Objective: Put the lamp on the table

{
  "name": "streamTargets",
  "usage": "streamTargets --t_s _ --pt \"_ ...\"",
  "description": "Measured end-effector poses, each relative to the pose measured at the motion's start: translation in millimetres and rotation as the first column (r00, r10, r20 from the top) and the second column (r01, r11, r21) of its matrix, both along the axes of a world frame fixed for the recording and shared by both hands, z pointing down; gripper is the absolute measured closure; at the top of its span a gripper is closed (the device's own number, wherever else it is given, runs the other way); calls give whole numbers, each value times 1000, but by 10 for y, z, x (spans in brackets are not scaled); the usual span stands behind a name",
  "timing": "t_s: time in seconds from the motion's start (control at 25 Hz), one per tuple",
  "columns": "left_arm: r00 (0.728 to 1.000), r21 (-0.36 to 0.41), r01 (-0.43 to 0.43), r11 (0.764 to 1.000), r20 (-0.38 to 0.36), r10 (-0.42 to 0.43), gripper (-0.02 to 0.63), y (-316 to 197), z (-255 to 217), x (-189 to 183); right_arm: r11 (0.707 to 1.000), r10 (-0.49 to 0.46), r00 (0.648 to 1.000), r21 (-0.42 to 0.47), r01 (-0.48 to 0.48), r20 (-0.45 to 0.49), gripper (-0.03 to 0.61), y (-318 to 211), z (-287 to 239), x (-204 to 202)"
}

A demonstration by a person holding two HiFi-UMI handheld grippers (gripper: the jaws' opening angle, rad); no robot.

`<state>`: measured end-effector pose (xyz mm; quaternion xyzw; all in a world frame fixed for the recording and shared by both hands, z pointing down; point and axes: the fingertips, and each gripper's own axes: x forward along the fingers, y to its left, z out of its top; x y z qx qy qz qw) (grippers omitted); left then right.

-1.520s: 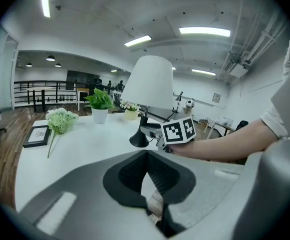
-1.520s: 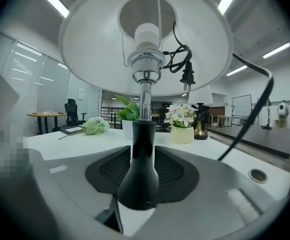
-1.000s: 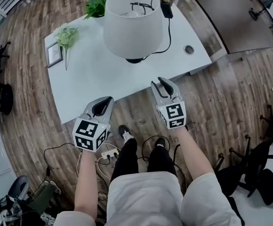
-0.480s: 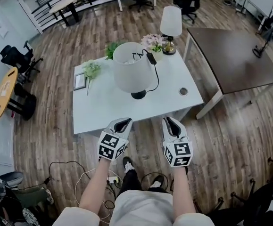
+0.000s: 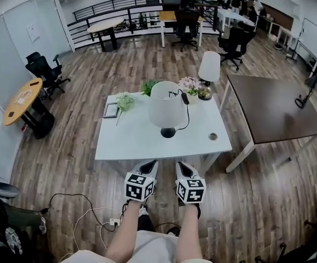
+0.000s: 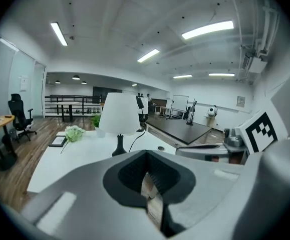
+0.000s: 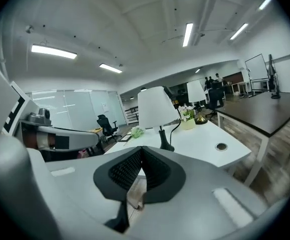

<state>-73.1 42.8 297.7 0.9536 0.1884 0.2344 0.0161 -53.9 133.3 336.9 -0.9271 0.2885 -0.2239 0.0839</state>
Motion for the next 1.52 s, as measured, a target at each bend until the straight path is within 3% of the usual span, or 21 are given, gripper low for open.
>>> streamTargets --t_s 0.16,0.44,1.52 --pt "1000 27 -25 999 2 25 614 73 44 -228 999 -30 1000 -21 30 -8 552 -28 14 -215" --pt "999 4 -38 999 24 38 614 138 224 -406 999 -18 999 -37 20 38 552 139 208 -410" --pt "999 -24 -38 999 24 38 614 149 178 -540 998 -14 999 -68 17 30 554 165 121 -582"
